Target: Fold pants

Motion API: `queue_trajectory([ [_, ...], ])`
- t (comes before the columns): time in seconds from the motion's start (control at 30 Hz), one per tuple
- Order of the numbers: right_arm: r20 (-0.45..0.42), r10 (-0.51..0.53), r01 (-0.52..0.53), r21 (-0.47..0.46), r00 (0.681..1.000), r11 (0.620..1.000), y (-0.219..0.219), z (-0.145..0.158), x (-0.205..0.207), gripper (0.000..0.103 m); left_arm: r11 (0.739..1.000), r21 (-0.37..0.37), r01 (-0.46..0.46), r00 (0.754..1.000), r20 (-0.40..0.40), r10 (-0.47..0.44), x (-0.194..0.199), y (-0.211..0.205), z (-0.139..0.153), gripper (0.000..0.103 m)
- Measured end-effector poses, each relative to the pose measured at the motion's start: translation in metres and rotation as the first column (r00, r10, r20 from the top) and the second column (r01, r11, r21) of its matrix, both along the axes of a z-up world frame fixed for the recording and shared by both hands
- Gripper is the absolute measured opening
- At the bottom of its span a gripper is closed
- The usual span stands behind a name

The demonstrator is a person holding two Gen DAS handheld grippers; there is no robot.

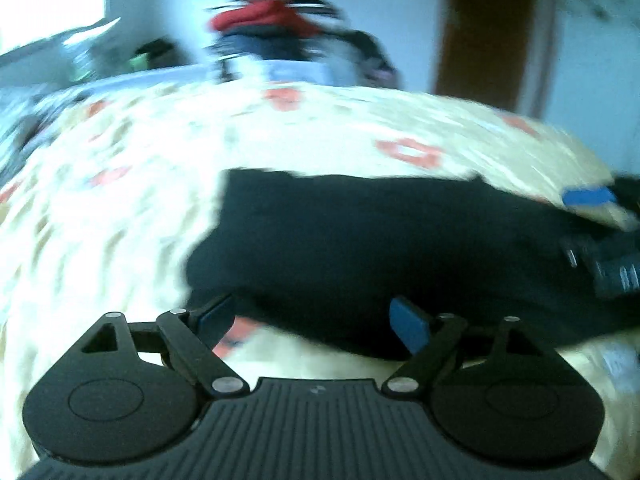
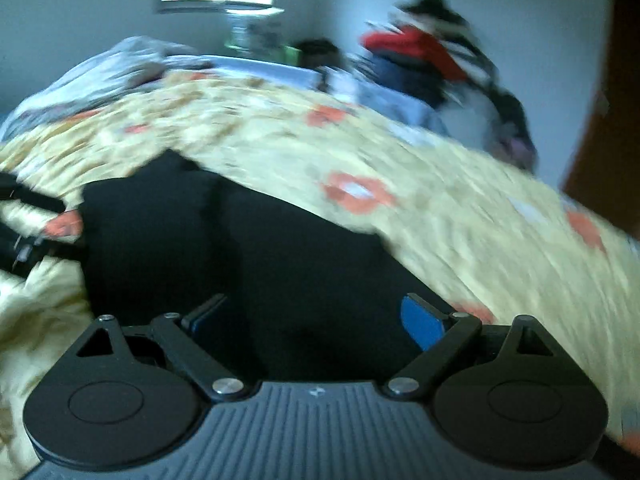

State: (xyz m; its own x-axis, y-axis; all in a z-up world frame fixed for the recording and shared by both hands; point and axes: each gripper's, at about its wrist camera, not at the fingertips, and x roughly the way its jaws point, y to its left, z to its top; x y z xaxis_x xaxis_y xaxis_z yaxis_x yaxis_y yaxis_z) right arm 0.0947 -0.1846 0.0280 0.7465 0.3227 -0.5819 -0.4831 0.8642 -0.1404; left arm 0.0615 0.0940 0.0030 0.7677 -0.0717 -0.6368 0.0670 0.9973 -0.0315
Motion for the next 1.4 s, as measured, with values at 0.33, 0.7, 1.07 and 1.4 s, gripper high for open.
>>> queue_trajectory([
  [0.33,0.188,0.442,-0.354,-0.368,0.877,0.86,0.165,-0.015,-0.038,0.07,0.921,-0.237,-0.309,0.948,-0.006,0.317,-0.015,0.099,0.01,0.086],
  [0.7,0.116,0.497,-0.408,-0.43,0.86,0.806,0.231,-0.043,-0.018,0.016,0.891,-0.283,-0.355,0.931,-0.023,0.364,-0.018,0.129,0.001,0.087],
  [1.07,0.105,0.366,-0.331,-0.255,0.925,0.909,0.195,-0.013,-0.024,0.016,0.941,-0.221,-0.257,0.963,0.027,0.27,0.009,0.111,0.019,0.087],
  [1.4,0.047,-0.382,0.384,-0.036,0.923,0.923,-0.06,0.007,-0.039,0.07,0.987,-0.154,0.045,0.999,0.016,-0.043,0.029,-0.008,0.029,0.091],
])
